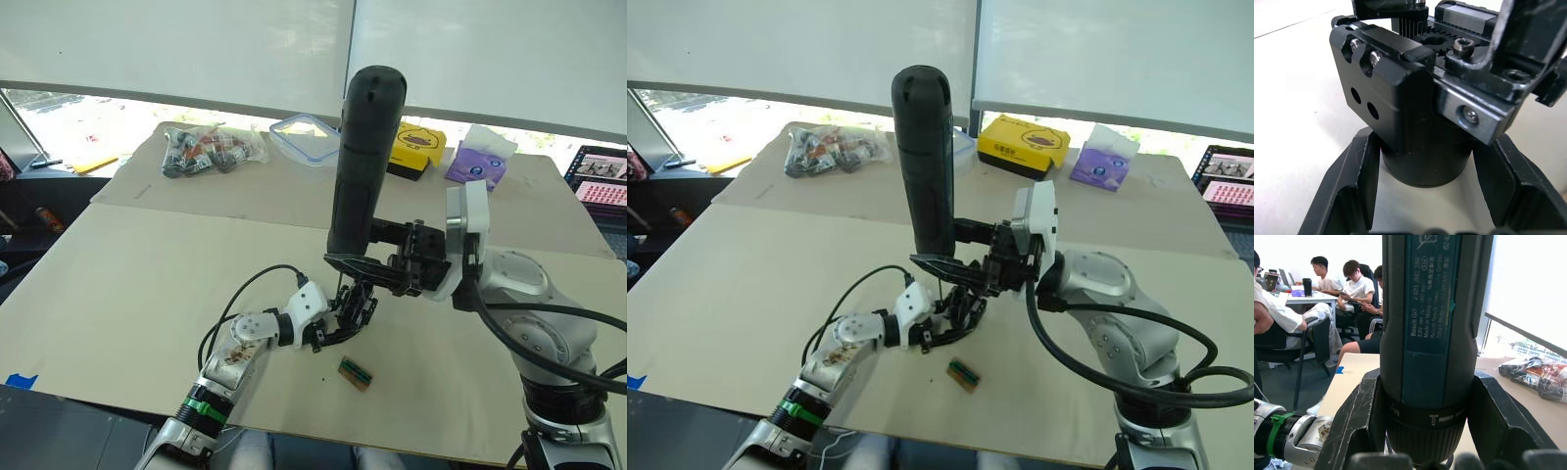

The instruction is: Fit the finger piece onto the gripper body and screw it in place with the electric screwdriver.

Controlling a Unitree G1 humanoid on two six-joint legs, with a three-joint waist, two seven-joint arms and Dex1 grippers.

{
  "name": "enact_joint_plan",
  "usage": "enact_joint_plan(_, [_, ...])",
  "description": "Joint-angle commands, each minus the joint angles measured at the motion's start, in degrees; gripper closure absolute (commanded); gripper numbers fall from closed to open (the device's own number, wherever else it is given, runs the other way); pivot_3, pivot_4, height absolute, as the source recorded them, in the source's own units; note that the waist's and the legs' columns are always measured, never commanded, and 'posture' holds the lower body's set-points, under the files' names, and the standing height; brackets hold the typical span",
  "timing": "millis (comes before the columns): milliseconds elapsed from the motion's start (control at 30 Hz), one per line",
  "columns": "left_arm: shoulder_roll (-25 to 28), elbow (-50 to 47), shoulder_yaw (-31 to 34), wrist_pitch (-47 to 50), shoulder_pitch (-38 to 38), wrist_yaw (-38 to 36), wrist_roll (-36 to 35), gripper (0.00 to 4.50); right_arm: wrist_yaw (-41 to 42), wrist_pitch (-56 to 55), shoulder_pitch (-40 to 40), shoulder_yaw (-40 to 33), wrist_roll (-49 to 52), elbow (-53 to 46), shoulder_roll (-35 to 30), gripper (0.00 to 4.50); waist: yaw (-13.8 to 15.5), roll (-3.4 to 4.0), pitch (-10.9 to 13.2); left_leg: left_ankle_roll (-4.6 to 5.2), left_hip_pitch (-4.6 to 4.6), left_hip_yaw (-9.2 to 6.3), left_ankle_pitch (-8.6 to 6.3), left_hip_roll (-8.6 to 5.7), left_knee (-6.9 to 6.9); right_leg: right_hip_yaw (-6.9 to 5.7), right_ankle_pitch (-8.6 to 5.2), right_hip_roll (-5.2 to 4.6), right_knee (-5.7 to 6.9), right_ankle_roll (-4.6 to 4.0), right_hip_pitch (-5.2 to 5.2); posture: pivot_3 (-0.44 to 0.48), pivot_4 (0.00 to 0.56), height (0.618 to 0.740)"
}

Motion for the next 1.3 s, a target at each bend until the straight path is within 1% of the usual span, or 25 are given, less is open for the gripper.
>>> enact_joint_plan(33, [1.07,1.18,-1.71,2.28,1.47,-1.51,0.27,2.23,0.16,-1.92,0.07,-0.76,-0.19,-1.56,0.25,2.59,-0.14,0.0,0.0,0.0,0.0,0.0,0.0,0.0,0.0,0.0,0.0,0.0,0.0,0.0,0.0,0.0,0.15,0.74])
enact_joint_plan(267, [1.77,0.9,-2.02,2.68,1.59,-1.58,-0.29,2.23,0.21,-2.07,1.15,-0.71,-1.15,-1.62,0.52,2.59,-0.81,0.0,0.0,0.0,0.0,-0.01,0.0,0.0,-0.01,0.0,0.0,0.0,0.01,0.0,0.0,0.0,0.15,0.74])
enact_joint_plan(1300, [2.04,0.0,-2.31,4.18,1.99,-1.39,-0.59,2.23,0.92,-2.72,3.16,-0.39,-3.12,-2.19,1.81,2.59,-0.93,0.0,0.0,0.0,0.0,-0.01,0.0,0.0,-0.02,-0.01,-0.01,0.0,0.0,0.01,0.0,0.0,0.15,0.74])
